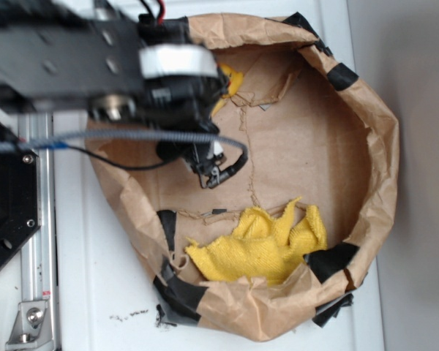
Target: Grab the green sponge.
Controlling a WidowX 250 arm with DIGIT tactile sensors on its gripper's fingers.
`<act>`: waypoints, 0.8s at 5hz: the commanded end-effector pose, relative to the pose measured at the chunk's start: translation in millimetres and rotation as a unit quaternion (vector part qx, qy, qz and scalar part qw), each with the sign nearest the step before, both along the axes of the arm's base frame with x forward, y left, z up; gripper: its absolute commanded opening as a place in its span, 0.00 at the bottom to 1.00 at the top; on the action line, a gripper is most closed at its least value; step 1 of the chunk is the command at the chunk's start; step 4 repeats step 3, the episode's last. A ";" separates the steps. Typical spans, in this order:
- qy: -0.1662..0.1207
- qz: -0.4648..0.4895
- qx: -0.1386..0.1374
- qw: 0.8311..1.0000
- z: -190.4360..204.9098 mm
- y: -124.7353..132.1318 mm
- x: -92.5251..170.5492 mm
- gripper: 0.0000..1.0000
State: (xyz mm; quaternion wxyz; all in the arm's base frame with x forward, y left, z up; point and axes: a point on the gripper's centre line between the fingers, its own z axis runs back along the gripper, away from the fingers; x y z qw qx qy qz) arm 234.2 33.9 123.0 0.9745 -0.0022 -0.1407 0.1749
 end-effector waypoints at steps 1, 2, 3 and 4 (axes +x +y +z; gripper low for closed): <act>-0.067 -0.130 0.038 0.988 62.8 -7.4 22.1 0.00; -0.044 -0.148 0.051 0.987 66.9 -11.3 27.3 0.00; -0.042 -0.146 0.047 0.987 65.3 -10.5 21.6 0.00; -0.042 -0.146 0.047 0.987 65.3 -10.5 21.6 0.00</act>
